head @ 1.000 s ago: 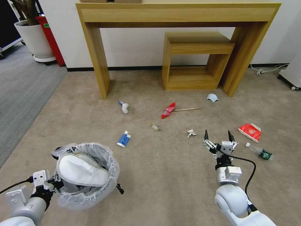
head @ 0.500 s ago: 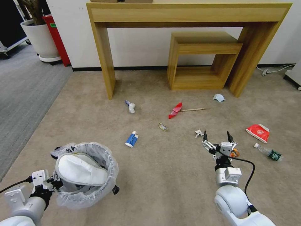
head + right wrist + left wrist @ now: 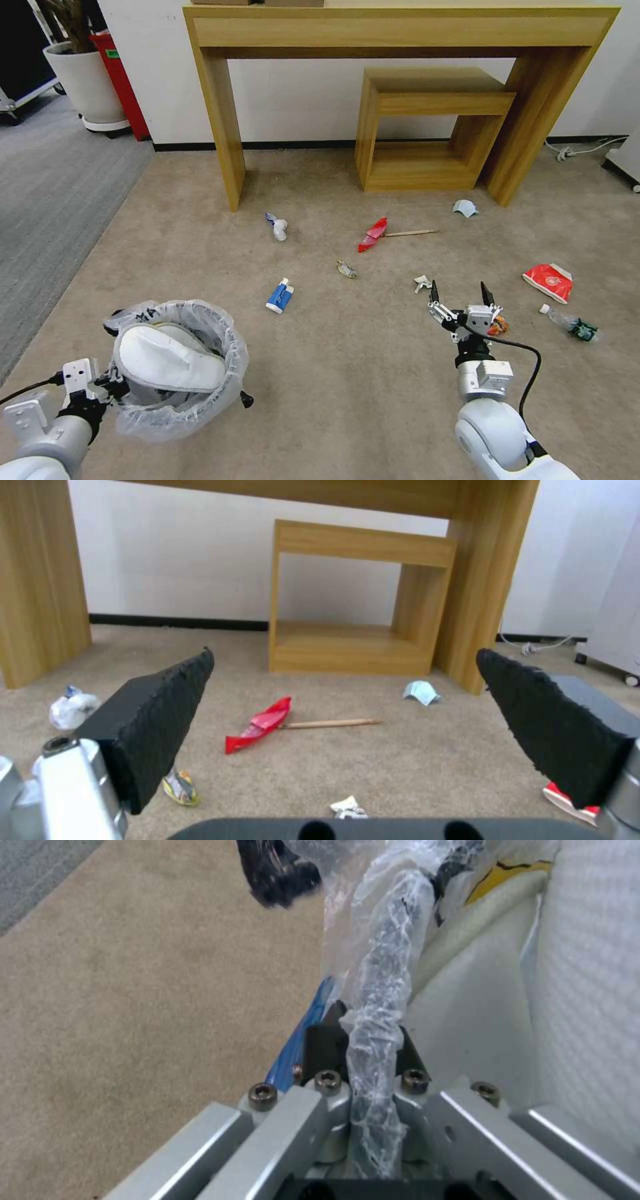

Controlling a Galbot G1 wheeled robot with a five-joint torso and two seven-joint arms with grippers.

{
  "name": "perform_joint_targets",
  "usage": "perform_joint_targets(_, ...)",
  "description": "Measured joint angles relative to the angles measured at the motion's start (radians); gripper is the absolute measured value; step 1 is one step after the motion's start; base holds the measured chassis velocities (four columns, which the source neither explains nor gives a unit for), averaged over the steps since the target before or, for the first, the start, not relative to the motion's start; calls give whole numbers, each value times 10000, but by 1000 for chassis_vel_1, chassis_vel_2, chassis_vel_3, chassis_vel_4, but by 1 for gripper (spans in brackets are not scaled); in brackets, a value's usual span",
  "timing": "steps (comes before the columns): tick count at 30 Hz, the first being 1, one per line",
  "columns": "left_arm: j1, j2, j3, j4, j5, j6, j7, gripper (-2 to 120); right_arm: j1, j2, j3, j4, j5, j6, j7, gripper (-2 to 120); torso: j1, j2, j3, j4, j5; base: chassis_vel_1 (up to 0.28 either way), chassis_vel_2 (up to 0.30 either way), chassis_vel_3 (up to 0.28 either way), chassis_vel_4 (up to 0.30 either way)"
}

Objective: Pick up the trash bin and place the garbage on the floor into it.

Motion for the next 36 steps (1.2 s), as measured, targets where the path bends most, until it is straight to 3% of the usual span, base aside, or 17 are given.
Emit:
perform_joint_targets(12, 19, -31, 38, -98, -15, 121, 5, 1, -47, -17, 4, 23, 3, -24, -35, 100, 0, 0, 0, 0, 1, -10, 13, 17, -7)
perform_joint_targets(36, 56, 207, -112, -226, -387, 389, -124, 1, 215, -84, -267, 16, 187, -230, -4, 100, 0, 0, 0, 0, 1, -97, 95, 95, -93)
